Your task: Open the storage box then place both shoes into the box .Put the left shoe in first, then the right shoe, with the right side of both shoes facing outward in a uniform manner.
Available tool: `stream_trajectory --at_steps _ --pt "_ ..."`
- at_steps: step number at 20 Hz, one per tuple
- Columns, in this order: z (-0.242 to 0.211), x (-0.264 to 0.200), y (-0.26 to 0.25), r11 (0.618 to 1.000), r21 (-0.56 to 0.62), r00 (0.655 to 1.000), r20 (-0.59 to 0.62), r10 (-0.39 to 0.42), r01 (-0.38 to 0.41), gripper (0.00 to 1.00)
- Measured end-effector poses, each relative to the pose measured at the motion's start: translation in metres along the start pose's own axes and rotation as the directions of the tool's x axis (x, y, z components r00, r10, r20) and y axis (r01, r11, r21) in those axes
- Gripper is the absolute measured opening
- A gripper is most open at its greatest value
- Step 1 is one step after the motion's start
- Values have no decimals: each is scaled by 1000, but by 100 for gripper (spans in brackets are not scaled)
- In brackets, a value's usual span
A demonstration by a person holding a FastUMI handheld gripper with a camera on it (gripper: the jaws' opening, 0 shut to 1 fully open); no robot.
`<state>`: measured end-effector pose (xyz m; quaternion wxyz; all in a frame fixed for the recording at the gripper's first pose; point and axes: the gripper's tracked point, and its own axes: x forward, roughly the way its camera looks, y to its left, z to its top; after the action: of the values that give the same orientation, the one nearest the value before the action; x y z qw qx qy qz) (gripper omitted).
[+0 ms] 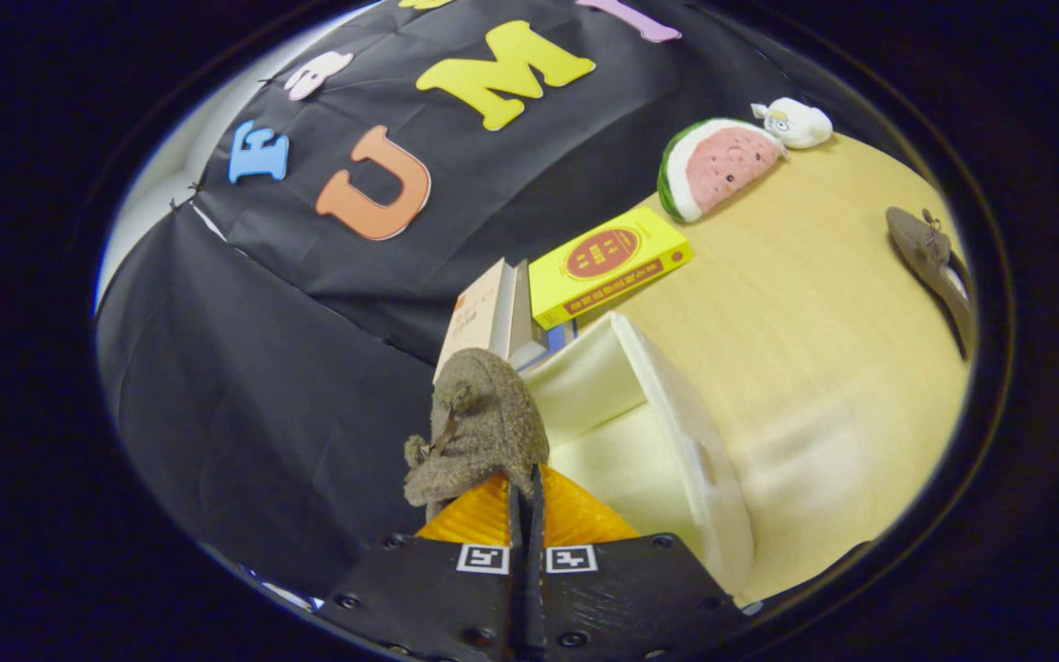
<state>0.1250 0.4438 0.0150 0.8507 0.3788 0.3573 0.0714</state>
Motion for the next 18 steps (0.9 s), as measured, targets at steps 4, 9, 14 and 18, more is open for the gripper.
stream_trajectory --at_steps 4,9,14,18 --pt "-23 21 -6 999 14 999 -25 -48 48 0" --pt "-36 36 -5 996 7 995 -56 -85 86 4" --pt "-40 37 -4 997 -29 992 -108 -68 65 26" --pt "-29 24 4 997 -73 995 -95 -22 15 58"
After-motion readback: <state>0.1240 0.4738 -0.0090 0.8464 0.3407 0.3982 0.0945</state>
